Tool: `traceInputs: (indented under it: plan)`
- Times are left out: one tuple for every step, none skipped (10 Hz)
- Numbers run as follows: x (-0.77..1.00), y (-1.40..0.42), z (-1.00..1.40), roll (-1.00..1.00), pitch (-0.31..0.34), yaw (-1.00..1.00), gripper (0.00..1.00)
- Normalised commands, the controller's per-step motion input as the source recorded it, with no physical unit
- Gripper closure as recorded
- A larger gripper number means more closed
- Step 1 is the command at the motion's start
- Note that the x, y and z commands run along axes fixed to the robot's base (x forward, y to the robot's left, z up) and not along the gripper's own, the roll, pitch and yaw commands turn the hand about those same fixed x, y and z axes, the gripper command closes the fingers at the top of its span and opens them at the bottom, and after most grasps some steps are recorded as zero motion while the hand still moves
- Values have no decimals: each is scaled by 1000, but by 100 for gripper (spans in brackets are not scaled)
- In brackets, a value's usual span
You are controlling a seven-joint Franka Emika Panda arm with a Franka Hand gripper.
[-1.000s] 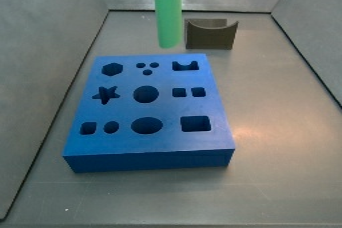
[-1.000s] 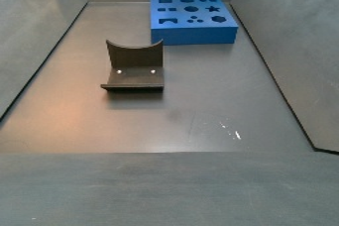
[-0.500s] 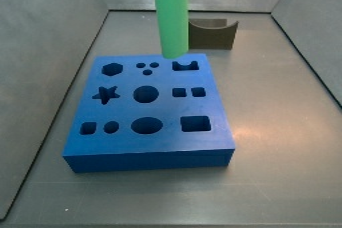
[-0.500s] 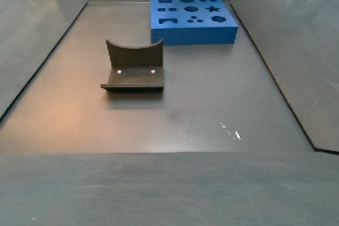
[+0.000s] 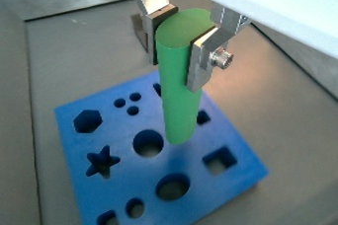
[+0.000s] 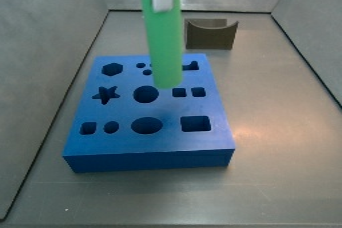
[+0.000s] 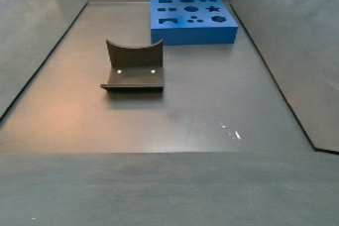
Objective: Insert the oval object.
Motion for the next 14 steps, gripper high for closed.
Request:
traceInputs:
  plan:
    - [-80,-249,-234,126,364,-651,100]
    - [-83,-249,-209,126,323,-686,100]
    - [-57,-277,-154,106,214,-763,100]
    - [0,-323,-131,60,161,-777,100]
    - [43,-471,-106,0,104,-677,100]
    - [149,-286,-189,0,71,-371,100]
    - [137,-157,-329,-91,71,-489,100]
    - [0,-66,-174,0,77,-294,100]
    - [-23,0,-111,47,66,-163,100]
    - [0,-66,-171,0,44,-140,100]
    - [-66,-83,-163,0,51,-6,100]
    - [-57,-43,-143,0,64,-11,100]
    - [0,-3,-134,0,87,-40,100]
    - [-23,0,-123,0,103,-26,100]
